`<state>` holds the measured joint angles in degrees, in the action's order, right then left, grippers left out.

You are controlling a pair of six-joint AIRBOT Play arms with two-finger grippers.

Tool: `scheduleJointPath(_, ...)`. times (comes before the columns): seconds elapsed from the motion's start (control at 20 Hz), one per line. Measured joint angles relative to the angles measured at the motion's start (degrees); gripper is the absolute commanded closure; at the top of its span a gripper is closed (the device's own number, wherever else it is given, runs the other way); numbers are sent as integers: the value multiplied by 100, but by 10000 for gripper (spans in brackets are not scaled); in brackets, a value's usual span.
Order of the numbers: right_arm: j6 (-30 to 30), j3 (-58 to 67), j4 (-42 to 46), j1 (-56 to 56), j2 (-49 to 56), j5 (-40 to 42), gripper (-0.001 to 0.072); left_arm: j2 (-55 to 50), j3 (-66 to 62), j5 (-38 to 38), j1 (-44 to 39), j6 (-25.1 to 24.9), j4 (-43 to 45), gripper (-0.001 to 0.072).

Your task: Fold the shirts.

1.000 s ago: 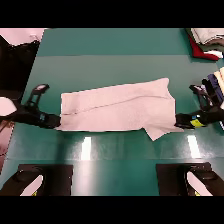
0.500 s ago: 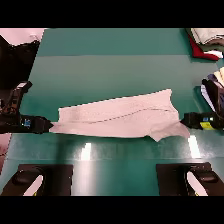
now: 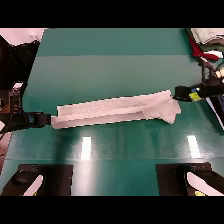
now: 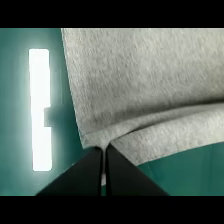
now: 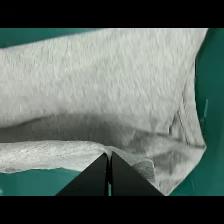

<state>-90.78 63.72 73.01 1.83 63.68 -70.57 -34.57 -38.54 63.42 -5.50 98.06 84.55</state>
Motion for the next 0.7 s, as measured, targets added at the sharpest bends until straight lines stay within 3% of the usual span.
scheduleJointPath(0.35,278,833,2,-227,1178,404,697,-2,367,-1032,-2,264,203,684)
scheduleJointPath(0.7,339,990,4,-262,1513,793,690,-341,450,-1700,-2,345,245,681)
